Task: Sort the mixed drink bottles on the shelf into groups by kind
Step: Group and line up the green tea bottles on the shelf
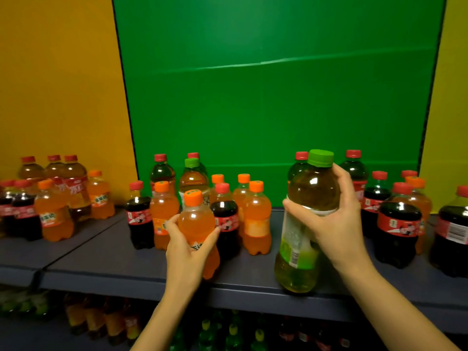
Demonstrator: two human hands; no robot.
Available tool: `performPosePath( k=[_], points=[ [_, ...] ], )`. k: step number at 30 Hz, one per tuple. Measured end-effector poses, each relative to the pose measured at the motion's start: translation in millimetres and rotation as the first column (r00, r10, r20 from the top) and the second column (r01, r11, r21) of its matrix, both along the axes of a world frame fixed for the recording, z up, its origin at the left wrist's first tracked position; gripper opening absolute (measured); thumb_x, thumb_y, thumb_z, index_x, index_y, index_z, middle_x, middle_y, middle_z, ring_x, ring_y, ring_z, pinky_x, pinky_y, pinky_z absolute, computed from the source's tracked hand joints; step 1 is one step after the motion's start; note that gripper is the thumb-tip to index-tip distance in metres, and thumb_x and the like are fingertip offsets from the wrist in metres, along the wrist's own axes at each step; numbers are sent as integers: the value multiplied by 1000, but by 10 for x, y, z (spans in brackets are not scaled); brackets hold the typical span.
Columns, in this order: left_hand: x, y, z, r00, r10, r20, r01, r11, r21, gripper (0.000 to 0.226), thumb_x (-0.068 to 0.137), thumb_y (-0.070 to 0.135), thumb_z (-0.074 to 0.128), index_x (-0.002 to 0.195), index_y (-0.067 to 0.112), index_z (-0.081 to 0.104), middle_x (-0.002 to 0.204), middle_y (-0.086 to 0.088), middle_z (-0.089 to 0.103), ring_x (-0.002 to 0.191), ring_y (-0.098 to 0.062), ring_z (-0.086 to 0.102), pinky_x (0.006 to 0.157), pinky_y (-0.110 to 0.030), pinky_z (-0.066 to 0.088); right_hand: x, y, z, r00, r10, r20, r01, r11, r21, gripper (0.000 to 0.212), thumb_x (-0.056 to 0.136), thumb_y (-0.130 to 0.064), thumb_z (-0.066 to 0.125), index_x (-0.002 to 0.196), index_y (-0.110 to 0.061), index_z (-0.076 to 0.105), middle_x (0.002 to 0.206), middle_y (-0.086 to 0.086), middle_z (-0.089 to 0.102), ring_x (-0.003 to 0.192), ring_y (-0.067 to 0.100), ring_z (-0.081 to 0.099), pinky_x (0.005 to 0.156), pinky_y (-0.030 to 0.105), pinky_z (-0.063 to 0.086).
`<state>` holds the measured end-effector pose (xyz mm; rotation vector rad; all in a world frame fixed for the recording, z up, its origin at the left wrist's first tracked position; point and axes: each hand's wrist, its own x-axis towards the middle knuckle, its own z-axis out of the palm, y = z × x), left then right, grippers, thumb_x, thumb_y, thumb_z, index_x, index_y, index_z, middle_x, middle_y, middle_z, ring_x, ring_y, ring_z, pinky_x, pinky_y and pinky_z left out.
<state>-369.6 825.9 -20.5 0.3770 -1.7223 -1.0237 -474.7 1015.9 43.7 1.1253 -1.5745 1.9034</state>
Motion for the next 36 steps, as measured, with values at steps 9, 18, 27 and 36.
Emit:
performPosePath(
  k=[9, 18, 27, 36],
  points=[
    [201, -691, -29, 997, 61, 51, -61, 998, 15, 61, 76, 24, 72, 116, 24, 27, 108, -1, 48, 93, -19, 52, 79, -31, 42, 301, -456, -5, 996, 76, 42, -75, 997, -23, 68, 49, -21, 82, 108, -35, 50, 96, -11, 65, 87, 0, 65, 74, 11, 50],
    [164, -909, -66, 971, 191, 146, -176, 979, -107, 73, 77, 32, 70, 131, 7, 27, 123, -2, 35, 114, -22, 44, 95, -38, 43, 319, -764, 27, 992, 127, 24, -127, 992, 26, 68, 57, -2, 83, 110, -28, 50, 87, -28, 66, 83, -5, 64, 71, 7, 48],
    [328, -970, -86, 952, 150, 267, -127, 987, -103, 95, 68, 53, 67, 141, 18, 18, 139, 1, 34, 128, -18, 37, 102, -38, 40, 419, -995, 64, 976, 213, 46, -216, 975, 48, 71, 54, -2, 85, 108, -32, 50, 91, -16, 67, 83, -6, 64, 71, 7, 48],
    [1727, -1492, 99, 742, 607, 284, -402, 742, -536, 51, 79, 65, 32, 102, 29, 60, 89, 15, 63, 80, -6, 60, 66, -29, 51, 921, -1722, 118, 882, 468, 44, -470, 880, 69, 71, 48, -15, 87, 108, -30, 52, 90, -17, 69, 81, 0, 66, 69, 9, 49]
  ],
)
